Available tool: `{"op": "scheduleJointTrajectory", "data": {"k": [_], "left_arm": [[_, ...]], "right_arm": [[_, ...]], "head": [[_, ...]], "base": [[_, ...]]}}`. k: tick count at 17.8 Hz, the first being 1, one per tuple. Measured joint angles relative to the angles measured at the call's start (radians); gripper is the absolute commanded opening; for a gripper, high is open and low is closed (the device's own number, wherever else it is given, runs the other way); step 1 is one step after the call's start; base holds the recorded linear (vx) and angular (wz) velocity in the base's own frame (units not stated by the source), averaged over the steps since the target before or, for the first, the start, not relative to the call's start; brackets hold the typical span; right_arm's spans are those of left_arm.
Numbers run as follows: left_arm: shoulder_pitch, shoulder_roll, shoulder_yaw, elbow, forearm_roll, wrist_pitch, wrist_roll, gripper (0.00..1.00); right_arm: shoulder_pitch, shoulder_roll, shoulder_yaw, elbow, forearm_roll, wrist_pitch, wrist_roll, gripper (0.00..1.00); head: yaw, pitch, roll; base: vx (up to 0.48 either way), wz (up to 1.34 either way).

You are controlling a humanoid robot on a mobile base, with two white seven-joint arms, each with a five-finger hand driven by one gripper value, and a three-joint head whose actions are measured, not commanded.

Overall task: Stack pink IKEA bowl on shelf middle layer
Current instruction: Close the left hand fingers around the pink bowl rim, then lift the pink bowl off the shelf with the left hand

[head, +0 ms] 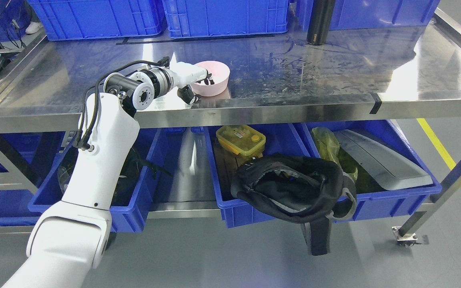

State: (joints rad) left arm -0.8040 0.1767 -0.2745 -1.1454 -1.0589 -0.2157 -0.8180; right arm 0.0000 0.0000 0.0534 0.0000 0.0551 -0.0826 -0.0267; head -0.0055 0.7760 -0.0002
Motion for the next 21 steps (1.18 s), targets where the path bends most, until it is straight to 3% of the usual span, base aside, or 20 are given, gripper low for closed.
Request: {"op": "scheduleJointTrajectory", "data": {"k": [2, 10, 21], "left_arm": [[-0.007, -0.007, 0.0, 0.015, -0.001, 0.0, 0.002, 0.31], [-0.016, -0.025, 0.018, 0.053, 0.002, -0.03, 0.005, 0.01], [-0.014, -0.057, 0.124, 0.013, 0.009, -0.11, -0.01, 0.01]], "right_arm": [[0.0, 0.0, 0.0, 0.0, 0.0, 0.0, 0.0, 1.0], [0.0, 0.0, 0.0, 0.0, 0.0, 0.0, 0.0, 1.0], [0.0, 0.0, 0.0, 0.0, 0.0, 0.0, 0.0, 1.0]], "head": [[0.0, 0.0, 0.0], [0.0, 0.0, 0.0], [0.0, 0.0, 0.0]], "base": [[0.0, 0.0], [0.0, 0.0], [0.0, 0.0]]}}
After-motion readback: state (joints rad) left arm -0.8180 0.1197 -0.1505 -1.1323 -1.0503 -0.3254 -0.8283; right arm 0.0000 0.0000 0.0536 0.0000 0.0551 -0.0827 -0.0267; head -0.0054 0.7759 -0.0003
